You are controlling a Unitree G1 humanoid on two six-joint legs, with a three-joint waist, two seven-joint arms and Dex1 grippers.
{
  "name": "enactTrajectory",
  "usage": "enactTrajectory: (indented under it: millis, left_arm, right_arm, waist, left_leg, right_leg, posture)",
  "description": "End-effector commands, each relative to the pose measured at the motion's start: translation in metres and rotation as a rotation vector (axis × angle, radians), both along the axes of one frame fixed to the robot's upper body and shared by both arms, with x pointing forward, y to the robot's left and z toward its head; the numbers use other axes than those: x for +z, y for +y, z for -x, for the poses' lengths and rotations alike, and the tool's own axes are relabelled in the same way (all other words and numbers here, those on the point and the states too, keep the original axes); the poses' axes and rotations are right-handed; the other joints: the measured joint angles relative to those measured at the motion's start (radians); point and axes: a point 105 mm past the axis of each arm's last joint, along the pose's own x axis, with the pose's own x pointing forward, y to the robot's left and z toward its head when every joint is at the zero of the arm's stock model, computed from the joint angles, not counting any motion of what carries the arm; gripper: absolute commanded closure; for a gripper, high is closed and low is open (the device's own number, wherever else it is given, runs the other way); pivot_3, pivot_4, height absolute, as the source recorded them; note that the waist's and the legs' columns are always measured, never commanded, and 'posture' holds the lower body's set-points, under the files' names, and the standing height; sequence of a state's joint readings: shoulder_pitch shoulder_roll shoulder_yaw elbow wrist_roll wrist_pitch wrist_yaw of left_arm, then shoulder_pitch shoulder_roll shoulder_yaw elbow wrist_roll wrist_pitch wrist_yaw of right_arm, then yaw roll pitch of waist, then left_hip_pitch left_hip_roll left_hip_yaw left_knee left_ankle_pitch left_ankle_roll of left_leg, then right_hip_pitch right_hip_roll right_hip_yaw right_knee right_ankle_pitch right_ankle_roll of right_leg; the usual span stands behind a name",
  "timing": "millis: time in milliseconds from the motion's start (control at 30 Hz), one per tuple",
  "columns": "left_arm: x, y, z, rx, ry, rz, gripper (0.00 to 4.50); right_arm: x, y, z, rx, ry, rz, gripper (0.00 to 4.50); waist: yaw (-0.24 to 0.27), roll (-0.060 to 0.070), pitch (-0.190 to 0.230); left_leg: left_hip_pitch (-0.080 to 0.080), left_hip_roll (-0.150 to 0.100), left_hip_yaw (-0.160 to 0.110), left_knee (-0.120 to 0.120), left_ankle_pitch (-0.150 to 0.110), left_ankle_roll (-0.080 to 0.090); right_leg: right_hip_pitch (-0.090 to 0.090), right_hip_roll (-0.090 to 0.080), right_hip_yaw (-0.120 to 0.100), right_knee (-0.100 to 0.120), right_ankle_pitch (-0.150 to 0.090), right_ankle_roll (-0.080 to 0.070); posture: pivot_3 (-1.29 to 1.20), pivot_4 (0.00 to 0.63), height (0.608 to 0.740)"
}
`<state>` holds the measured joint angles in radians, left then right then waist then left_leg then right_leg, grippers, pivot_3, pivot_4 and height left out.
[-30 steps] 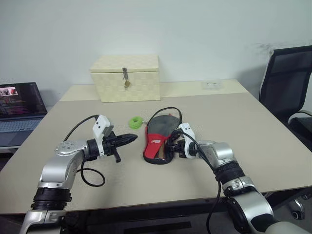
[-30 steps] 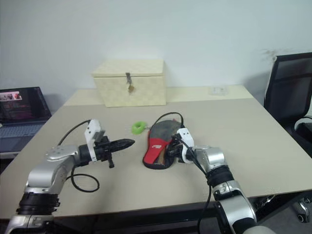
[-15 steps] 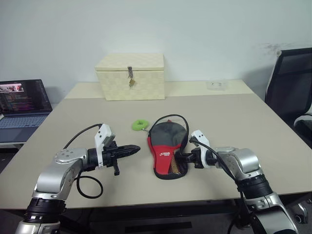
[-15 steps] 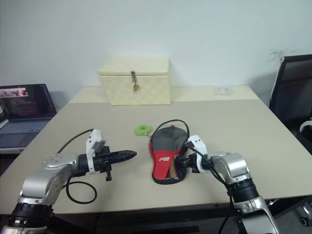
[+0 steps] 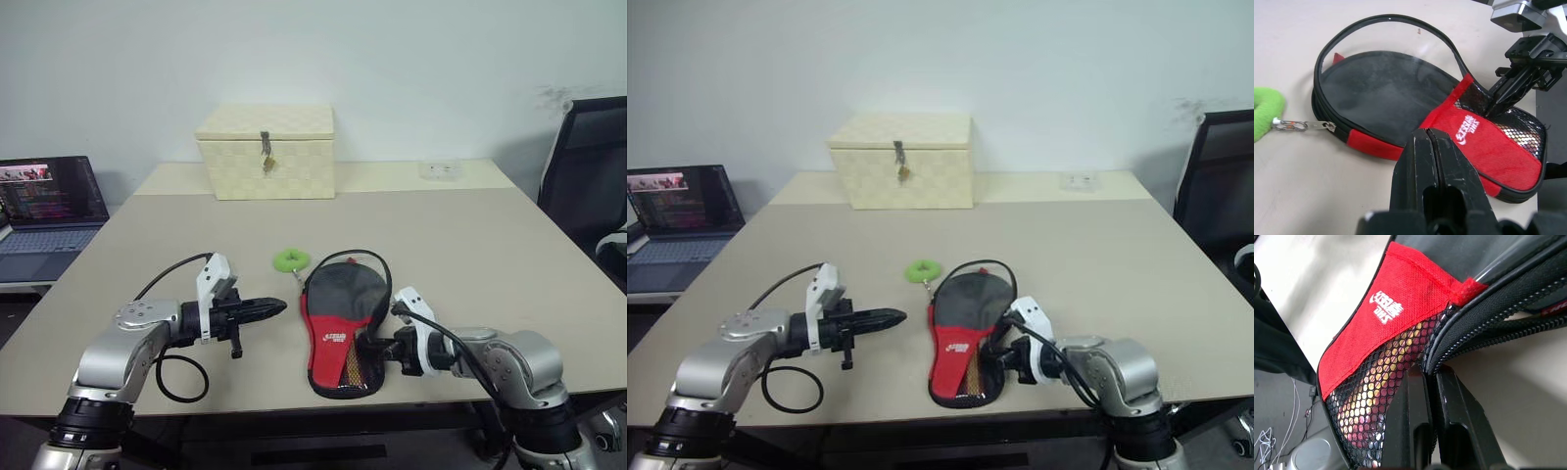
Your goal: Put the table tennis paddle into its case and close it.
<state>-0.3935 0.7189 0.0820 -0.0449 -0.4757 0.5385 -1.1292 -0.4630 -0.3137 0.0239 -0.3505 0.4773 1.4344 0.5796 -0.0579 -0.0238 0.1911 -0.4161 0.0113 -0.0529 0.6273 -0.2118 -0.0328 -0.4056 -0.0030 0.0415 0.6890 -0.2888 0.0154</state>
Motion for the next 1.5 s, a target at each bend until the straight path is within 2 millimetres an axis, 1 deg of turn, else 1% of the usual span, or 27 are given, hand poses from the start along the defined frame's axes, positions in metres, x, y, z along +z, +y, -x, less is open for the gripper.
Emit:
enactTrajectory:
  millis: [33,133,233,367,500,533,667,700,800,867,933,1000,1067,1133,1200,1233,1300,1400,1467,1500]
  left_arm:
    - [0.011,-0.004,0.003,-0.033,-0.040,-0.001,4.50]
    - [0.011,-0.004,0.003,-0.034,-0.041,-0.002,4.50]
    - [0.011,-0.005,0.003,-0.034,-0.043,-0.002,4.50]
    - [0.011,-0.005,0.003,-0.031,-0.046,-0.002,4.50]
    - [0.010,-0.005,0.004,-0.024,-0.048,-0.003,4.50]
    - [0.010,-0.005,0.004,-0.023,-0.048,-0.003,4.50]
    - [0.008,-0.003,0.004,-0.015,-0.048,-0.005,4.50]
    - [0.008,-0.003,0.004,-0.013,-0.048,-0.005,4.50]
    - [0.008,0.000,0.004,-0.004,-0.049,-0.006,4.50]
    - [0.008,0.001,0.003,0.005,-0.052,-0.007,4.50]
    - [0.008,0.003,0.002,0.011,-0.056,-0.007,4.50]
    - [0.009,0.004,0.001,0.018,-0.061,-0.009,4.50]
    - [0.011,0.006,-0.001,0.036,-0.070,-0.007,4.50]
    - [0.012,0.008,-0.003,0.056,-0.077,-0.010,4.50]
    - [0.013,0.009,-0.005,0.070,-0.083,-0.011,4.50]
    - [0.014,0.009,-0.008,0.085,-0.087,-0.006,4.50]
    - [0.018,0.010,-0.013,0.118,-0.099,0.009,4.50]
    - [0.020,0.013,-0.020,0.166,-0.109,0.010,4.50]
    - [0.020,0.017,-0.031,0.229,-0.125,0.001,4.50]
    - [0.021,0.020,-0.041,0.282,-0.149,-0.013,4.50]
  right_arm:
    - [0.011,-0.006,-0.002,0.003,-0.046,0.005,4.48]
    - [0.011,-0.010,-0.004,0.002,-0.062,0.024,4.48]
    - [0.012,-0.008,-0.005,0.001,-0.062,0.021,4.48]
    - [0.014,-0.004,-0.004,-0.013,-0.068,0.003,3.42]
    - [0.022,-0.003,0.003,0.001,-0.128,0.031,2.00]
    - [0.026,-0.003,0.005,0.005,-0.148,0.039,1.58]
    - [0.046,-0.007,0.016,0.037,-0.211,0.030,0.20]
    - [0.051,-0.010,0.019,0.056,-0.229,0.031,0.02]
    - [0.067,-0.015,0.023,0.115,-0.279,0.004,0.02]
    - [0.072,-0.019,0.015,0.106,-0.306,0.004,0.02]
    - [0.074,-0.019,-0.001,0.069,-0.349,0.007,0.02]
    - [0.073,-0.017,-0.012,0.060,-0.370,0.006,0.02]
    - [0.072,-0.013,-0.034,0.012,-0.418,0.000,0.02]
    - [0.063,-0.001,-0.045,0.031,-0.465,0.023,0.02]
    - [0.056,0.008,-0.049,0.063,-0.489,0.041,0.02]
    - [0.050,0.017,-0.050,0.096,-0.503,0.049,0.02]
    - [0.037,0.030,-0.051,0.146,-0.522,0.066,0.02]
    - [0.025,0.041,-0.050,0.190,-0.535,0.070,0.02]
    - [0.016,0.050,-0.046,0.217,-0.523,0.053,0.02]
    - [0.012,0.053,-0.045,0.222,-0.519,0.052,0.02]
  waist:
    - [0.001,0.000,0.000]
    - [0.002,0.000,0.000]
    - [0.002,0.000,0.000]
    - [0.002,0.000,0.000]
    - [0.002,0.000,0.000]
    - [0.002,0.000,0.000]
    - [0.002,0.000,0.000]
    - [0.002,0.000,0.000]
    - [0.004,0.000,0.000]
    - [0.003,0.000,0.000]
    - [0.003,0.000,0.000]
    - [0.002,0.000,0.000]
    - [0.001,0.000,0.000]
    - [0.001,0.000,0.000]
    - [0.002,0.000,0.000]
    - [0.003,0.000,0.000]
    - [0.003,0.000,0.000]
    - [0.004,0.000,0.000]
    - [0.004,0.000,0.000]
    - [0.005,-0.001,0.000]
  left_leg:
    - [0.000,0.000,0.000,0.000,0.000,0.000]
    - [0.000,0.000,0.000,0.000,0.000,0.000]
    - [0.000,0.000,0.000,0.000,0.000,0.000]
    - [0.000,0.000,0.001,0.000,0.000,0.000]
    - [0.000,0.000,0.000,0.000,0.000,0.000]
    - [0.000,0.000,0.000,0.000,0.000,0.000]
    - [0.000,0.000,0.000,0.000,0.000,0.000]
    - [0.000,0.000,0.000,0.001,0.000,0.000]
    - [0.000,0.000,0.000,0.001,0.000,0.000]
    - [0.000,0.000,0.001,0.001,0.000,0.000]
    - [0.001,0.001,0.001,0.001,0.000,0.000]
    - [0.001,0.001,0.001,0.001,0.000,0.000]
    - [0.001,0.001,0.001,0.001,0.000,0.000]
    - [0.001,0.001,0.003,0.002,0.000,0.000]
    - [0.000,0.001,0.002,0.002,0.000,0.000]
    - [0.000,0.000,0.002,0.002,0.000,0.000]
    - [0.000,0.000,0.002,0.002,0.000,0.000]
    - [0.000,0.000,0.001,0.002,0.000,0.000]
    - [0.000,0.000,0.001,0.002,0.000,0.000]
    - [0.000,0.000,0.001,0.002,0.000,0.000]
  right_leg:
    - [0.000,0.000,0.000,0.000,0.000,0.000]
    - [0.000,0.000,0.000,0.000,0.000,0.000]
    - [0.000,0.000,0.000,0.000,0.000,0.000]
    - [0.000,0.000,0.000,0.000,0.000,0.000]
    - [0.000,0.000,0.000,0.000,0.000,0.000]
    - [0.000,0.000,0.000,0.000,0.000,0.000]
    - [0.000,0.000,0.000,0.000,0.000,0.000]
    - [0.000,0.000,0.000,0.000,0.000,0.000]
    - [0.001,0.000,0.000,0.000,0.000,0.001]
    - [0.001,0.000,-0.001,0.000,-0.001,0.002]
    - [0.001,0.000,0.000,0.000,-0.001,0.002]
    - [0.001,0.000,0.000,0.001,-0.001,0.002]
    - [0.001,0.000,0.000,0.001,-0.001,0.002]
    - [0.001,0.000,0.000,0.001,0.000,0.001]
    - [0.001,0.000,0.000,0.000,0.000,0.000]
    - [0.000,0.000,0.000,0.000,0.001,-0.001]
    - [0.000,0.000,0.000,0.000,0.001,-0.002]
    - [0.000,0.000,0.000,0.001,0.001,-0.002]
    - [0.000,0.000,0.000,0.001,0.002,-0.002]
    - [0.001,0.000,-0.001,0.001,0.002,-0.002]
  posture:
    - [0.00,0.150,0.740]
    - [0.00,0.150,0.740]
    - [0.00,0.150,0.740]
    - [0.00,0.150,0.740]
    - [0.00,0.150,0.740]
    - [0.00,0.150,0.740]
    - [0.00,0.150,0.740]
    - [0.00,0.150,0.740]
    - [0.00,0.150,0.740]
    - [0.00,0.150,0.740]
    - [0.00,0.150,0.740]
    - [0.00,0.150,0.740]
    - [0.00,0.150,0.740]
    - [0.00,0.150,0.740]
    - [0.00,0.150,0.740]
    - [0.00,0.150,0.740]
    - [0.00,0.150,0.740]
    - [0.00,0.150,0.740]
    - [0.00,0.150,0.740]
    - [0.00,0.150,0.740]
